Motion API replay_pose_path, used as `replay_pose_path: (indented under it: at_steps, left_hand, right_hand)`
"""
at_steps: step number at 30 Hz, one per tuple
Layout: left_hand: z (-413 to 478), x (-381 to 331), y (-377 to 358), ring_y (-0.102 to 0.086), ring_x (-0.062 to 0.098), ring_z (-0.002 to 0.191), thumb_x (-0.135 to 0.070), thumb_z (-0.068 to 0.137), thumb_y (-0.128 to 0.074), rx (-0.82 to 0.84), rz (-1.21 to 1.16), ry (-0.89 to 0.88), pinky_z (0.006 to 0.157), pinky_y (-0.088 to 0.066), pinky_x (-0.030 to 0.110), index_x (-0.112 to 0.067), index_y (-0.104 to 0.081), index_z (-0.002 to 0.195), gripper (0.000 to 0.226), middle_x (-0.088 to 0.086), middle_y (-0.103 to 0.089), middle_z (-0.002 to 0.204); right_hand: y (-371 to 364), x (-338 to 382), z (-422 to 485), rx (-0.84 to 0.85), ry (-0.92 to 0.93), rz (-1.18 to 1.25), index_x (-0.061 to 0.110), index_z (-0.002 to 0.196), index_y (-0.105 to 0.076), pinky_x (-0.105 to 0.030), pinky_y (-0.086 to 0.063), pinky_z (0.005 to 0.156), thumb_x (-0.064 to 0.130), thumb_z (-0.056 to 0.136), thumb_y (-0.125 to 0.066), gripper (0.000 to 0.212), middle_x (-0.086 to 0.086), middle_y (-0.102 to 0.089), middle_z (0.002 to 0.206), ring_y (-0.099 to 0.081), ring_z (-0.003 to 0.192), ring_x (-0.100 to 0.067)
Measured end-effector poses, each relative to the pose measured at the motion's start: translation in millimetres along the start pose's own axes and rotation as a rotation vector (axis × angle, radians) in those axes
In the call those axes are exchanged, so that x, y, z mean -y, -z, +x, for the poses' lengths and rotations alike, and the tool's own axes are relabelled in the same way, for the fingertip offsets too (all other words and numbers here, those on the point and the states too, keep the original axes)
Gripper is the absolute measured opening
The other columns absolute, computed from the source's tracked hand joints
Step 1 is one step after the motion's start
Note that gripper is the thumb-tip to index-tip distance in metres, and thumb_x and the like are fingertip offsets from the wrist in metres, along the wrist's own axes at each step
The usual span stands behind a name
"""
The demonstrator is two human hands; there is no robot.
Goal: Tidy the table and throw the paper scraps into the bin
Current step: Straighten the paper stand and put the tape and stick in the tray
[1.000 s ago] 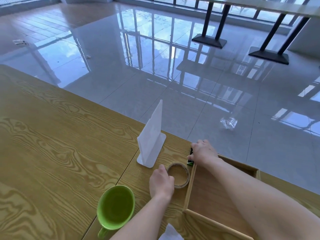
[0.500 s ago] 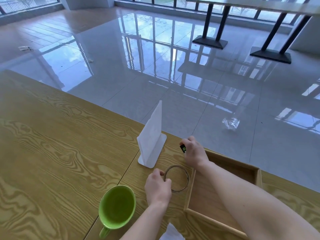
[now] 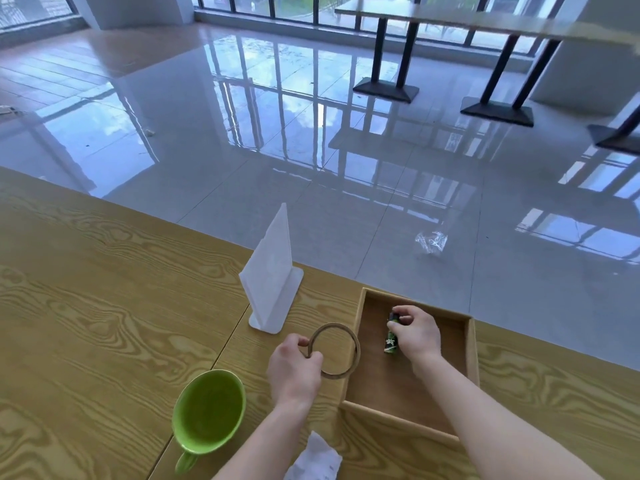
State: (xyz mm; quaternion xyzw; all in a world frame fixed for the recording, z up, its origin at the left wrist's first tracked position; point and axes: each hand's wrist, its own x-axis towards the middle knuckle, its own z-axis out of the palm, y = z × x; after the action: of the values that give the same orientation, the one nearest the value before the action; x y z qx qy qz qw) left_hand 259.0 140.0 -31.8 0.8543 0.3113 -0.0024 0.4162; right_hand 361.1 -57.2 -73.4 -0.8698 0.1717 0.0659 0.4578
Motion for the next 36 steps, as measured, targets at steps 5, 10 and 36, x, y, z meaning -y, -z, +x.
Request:
replay_pose_path:
  at_steps: [5,10,36]
  left_hand:
    - [-7.0,0.3,-0.3,-0.068,0.018,0.074,-0.019,0.082,-0.069,0.0,-0.017,-0.011,0.073,-0.058,0.039,-0.016,-0.065,0.103,0.022,0.0,-0.069,0.082]
    - [-11.5,-0.4,-2.7,-0.067,0.016,0.069,-0.021,0.08,-0.069,0.003,-0.004,-0.024,0.071,-0.057,0.039,-0.019,-0.065,0.1,0.02,-0.002,-0.068,0.075]
    - [-29.4,-1.0,-49.5,-0.054,0.013,0.115,-0.041,0.087,-0.059,0.26,0.193,-0.216,0.091,-0.048,0.028,-0.022,-0.036,0.147,0.067,-0.002,-0.051,0.132]
  right_hand:
    - [-15.7,4.8,-1.0,0.027,0.025,-0.038,0.026,0.103,-0.073,-0.031,-0.052,0.082,0.024,0.078,-0.077,0.025,0.002,-0.072,0.097,-0.065,0.092,-0.018]
    - [-12.5,4.3,-7.4,0.122,0.1,0.017,0.027,0.119,-0.068,-0.034,-0.052,0.092,0.017,0.083,-0.072,0.037,0.002,-0.069,0.105,-0.066,0.097,-0.019]
    - [43.2,-27.3,-3.1,-0.105,0.068,-0.377,0.017,0.114,-0.071,-0.031,-0.048,0.087,0.024,0.09,-0.065,0.026,-0.006,-0.069,0.113,-0.063,0.106,-0.026]
